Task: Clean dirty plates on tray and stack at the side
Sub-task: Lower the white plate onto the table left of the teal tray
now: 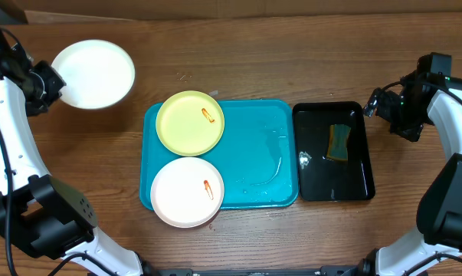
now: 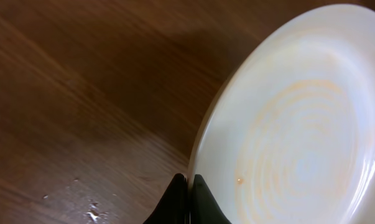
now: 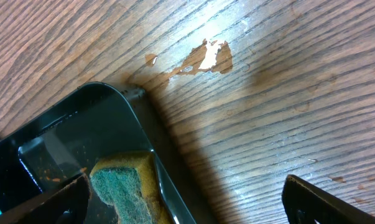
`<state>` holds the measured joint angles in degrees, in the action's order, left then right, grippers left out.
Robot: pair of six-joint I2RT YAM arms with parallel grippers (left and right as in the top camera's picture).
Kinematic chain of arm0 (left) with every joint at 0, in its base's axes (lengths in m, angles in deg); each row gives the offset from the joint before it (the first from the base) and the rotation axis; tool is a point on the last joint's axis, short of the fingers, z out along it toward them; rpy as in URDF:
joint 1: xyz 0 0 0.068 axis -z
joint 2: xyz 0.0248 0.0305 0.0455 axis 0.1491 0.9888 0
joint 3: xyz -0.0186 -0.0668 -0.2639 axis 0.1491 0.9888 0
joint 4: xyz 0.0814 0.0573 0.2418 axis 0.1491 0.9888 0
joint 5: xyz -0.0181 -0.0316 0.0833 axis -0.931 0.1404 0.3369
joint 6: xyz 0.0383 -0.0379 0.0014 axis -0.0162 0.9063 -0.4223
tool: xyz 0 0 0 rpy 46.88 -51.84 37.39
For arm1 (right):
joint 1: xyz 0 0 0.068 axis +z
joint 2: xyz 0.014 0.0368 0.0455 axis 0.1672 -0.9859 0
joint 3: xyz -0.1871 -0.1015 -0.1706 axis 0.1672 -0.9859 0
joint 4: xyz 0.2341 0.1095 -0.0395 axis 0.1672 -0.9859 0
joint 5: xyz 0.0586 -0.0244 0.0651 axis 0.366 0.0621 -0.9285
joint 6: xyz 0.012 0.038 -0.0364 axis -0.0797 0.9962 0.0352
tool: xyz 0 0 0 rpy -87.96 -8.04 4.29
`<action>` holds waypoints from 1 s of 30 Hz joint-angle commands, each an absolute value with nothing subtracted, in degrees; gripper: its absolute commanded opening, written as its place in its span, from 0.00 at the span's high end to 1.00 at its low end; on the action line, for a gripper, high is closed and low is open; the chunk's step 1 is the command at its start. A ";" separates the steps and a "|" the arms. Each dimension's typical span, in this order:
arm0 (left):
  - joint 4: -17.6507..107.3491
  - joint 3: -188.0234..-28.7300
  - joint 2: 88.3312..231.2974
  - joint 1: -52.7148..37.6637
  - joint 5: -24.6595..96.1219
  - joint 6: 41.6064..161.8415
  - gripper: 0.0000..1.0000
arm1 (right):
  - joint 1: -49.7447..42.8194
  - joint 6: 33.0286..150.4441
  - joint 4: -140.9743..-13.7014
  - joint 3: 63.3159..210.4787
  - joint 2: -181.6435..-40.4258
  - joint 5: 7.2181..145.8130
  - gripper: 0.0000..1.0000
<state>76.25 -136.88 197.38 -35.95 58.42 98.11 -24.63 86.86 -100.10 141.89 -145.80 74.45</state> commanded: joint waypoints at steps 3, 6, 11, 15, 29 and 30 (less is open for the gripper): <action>73.01 -130.17 197.59 -35.78 69.98 101.95 0.96 | -24.81 86.86 -99.95 143.62 -145.05 74.56 0.00; 69.43 -125.36 197.62 -35.78 69.98 102.87 0.96 | -24.81 86.86 -99.93 143.62 -145.05 74.56 0.00; 62.41 -116.03 197.59 -35.78 71.60 103.07 0.96 | -24.81 86.86 -99.93 143.62 -145.05 74.56 0.00; 57.95 -109.91 197.62 -35.78 72.80 104.55 0.96 | -24.81 86.86 -99.93 143.62 -145.05 74.56 0.00; 66.56 -119.96 197.51 -35.16 53.98 98.17 0.37 | -24.81 86.86 -99.93 143.62 -145.05 74.56 0.00; 68.12 -121.53 197.42 -34.84 52.23 97.80 0.38 | -24.81 86.86 -99.93 143.62 -145.05 74.56 0.00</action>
